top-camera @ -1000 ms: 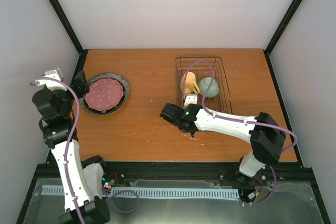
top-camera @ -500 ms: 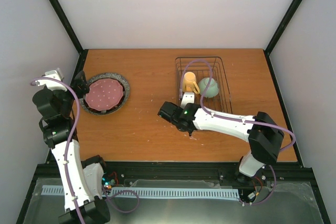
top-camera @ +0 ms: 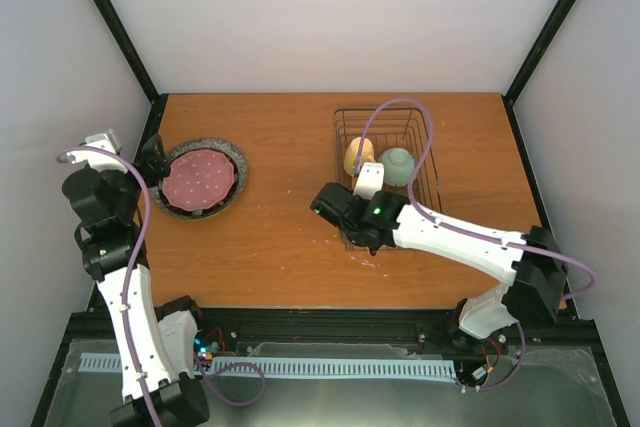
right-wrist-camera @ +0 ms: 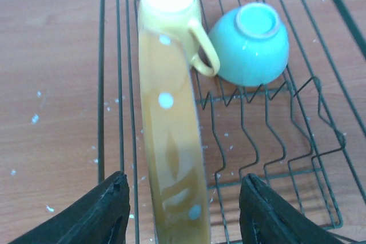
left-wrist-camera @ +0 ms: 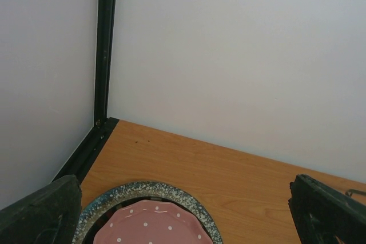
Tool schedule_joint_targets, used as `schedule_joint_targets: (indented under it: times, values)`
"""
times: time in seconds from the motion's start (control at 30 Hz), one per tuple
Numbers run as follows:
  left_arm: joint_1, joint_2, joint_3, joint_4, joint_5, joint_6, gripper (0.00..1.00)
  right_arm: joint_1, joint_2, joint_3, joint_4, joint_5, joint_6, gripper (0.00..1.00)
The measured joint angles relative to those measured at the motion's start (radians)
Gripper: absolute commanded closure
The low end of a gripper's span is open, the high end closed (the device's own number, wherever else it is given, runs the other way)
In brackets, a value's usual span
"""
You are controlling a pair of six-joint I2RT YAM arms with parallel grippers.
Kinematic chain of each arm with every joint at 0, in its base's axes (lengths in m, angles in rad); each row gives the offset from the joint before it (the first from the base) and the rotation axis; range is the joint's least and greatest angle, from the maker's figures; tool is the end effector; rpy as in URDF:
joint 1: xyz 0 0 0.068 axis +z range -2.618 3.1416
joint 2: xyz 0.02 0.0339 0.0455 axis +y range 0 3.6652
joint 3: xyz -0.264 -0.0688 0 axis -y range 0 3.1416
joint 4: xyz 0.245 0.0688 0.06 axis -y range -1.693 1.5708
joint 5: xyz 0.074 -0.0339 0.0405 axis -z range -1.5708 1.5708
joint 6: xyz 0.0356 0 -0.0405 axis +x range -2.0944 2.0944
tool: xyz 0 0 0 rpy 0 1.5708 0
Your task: Load the mixed dishes into the dish rack
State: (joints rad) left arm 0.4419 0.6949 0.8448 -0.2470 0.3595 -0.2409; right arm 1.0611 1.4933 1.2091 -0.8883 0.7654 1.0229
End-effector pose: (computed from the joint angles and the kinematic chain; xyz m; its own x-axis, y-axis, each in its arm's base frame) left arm 0.1476 0.0560 0.3681 -0.0651 -0.2779 -0.9584 -0.1023 0.9572 -0.2706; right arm 0.1631 0.2413 0.2737 -0.6597 0.0815 -0.7471 0.1243 0.9922 -0.0016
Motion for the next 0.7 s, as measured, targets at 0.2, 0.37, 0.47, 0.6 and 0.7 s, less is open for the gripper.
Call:
schedule_joint_targets:
  times: [0.2,0.37,0.47,0.6,0.7]
  values:
    - [0.000,0.016,0.000,0.000,0.008,-0.032,0.00,0.000,-0.094,0.023,-0.013,0.049,-0.022,0.46]
    - [0.000,0.013,0.000,0.000,0.016,-0.069,0.00,0.000,-0.163,0.023,-0.005,0.066,-0.066,0.45]
    - [0.000,0.002,-0.005,0.006,0.034,-0.085,0.00,0.000,-0.201,0.023,0.012,0.070,-0.101,0.42]
    - [0.000,-0.010,-0.014,0.018,0.090,-0.103,0.00,0.000,-0.249,0.024,0.024,0.075,-0.150,0.39]
    - [0.000,-0.002,-0.014,0.019,0.126,-0.112,0.00,-0.010,-0.288,0.024,0.029,0.076,-0.175,0.38]
